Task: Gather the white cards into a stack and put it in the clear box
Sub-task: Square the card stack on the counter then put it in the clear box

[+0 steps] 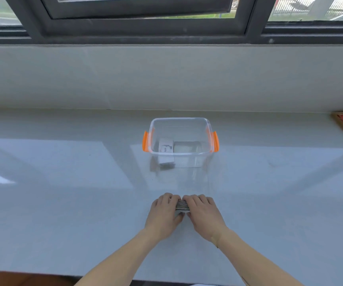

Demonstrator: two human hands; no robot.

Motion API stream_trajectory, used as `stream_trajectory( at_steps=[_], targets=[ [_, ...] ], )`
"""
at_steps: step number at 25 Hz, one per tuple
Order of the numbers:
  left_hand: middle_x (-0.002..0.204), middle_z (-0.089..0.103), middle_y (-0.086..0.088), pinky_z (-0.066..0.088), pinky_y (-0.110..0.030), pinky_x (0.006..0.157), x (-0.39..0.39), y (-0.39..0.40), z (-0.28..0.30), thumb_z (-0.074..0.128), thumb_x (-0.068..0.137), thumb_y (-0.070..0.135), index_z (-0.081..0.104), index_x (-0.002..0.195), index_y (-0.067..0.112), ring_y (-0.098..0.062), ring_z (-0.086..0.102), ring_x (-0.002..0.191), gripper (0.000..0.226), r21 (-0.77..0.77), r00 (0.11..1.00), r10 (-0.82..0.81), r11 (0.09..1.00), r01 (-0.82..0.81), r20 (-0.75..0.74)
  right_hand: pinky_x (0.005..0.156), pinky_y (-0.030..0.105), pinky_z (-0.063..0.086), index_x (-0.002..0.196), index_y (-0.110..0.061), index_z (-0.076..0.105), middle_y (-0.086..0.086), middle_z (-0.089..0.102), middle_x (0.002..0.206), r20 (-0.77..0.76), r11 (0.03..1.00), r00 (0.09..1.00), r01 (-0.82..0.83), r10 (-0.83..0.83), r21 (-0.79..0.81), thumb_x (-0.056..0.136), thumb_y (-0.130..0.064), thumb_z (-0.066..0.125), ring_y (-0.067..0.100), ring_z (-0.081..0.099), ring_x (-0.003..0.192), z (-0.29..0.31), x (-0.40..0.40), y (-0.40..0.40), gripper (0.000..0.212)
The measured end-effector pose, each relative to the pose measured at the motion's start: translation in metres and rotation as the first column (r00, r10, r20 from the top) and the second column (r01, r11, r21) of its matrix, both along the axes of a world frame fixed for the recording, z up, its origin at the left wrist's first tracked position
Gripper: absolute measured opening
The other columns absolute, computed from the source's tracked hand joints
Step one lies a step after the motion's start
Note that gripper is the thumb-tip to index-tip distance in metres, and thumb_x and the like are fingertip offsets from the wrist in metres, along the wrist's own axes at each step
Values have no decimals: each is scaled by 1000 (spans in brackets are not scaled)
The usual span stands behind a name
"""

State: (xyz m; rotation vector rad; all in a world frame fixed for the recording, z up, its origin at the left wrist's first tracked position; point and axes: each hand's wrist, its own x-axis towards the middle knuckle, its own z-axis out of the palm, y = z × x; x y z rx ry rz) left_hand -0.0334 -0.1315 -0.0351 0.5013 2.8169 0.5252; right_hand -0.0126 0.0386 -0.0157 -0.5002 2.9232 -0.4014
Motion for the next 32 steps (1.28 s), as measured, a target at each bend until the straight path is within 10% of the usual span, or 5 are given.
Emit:
stream_trajectory(
  at_steps=[7,12,16,24,32],
  targets=[
    [123,51,1,23,-36,114,-10,-2,-10,45,86,49,47,121,19,-20,41,123,45,-76,992,-78,995,71,-94,74,34,51,113,-19,57,-3,63,104,-110,994,994,32,-21,105,78,-27,69,24,59,83,-7,-4,-4,39],
    [130,49,2,27,-31,111,-9,-3,-3,58,83,38,42,133,21,-17,43,125,54,140,999,-13,990,6,46,66,33,50,109,-19,59,-3,62,91,-77,984,997,29,-16,178,75,-28,74,23,58,75,-2,-5,-7,38],
    [140,41,12,30,-23,107,-2,-29,0,67,76,19,23,148,29,-2,37,130,84,423,933,190,851,-312,305,66,35,48,111,-18,55,-2,59,90,-65,980,998,23,-10,196,75,-20,70,26,55,75,-4,-5,-6,39],
    [160,13,10,15,-32,119,24,-64,4,46,83,-16,7,152,24,-4,13,145,89,526,750,478,536,-661,457,72,38,49,118,-18,52,0,60,96,-54,984,998,45,-36,171,77,-22,67,28,55,79,-8,-5,-7,44],
    [146,40,18,33,-10,94,32,19,28,43,75,3,24,149,28,22,41,118,80,570,651,153,365,-736,743,67,37,49,110,-19,55,-2,60,89,-65,987,996,73,-64,141,72,-21,72,26,55,74,-8,-4,-7,43]
  ],
)
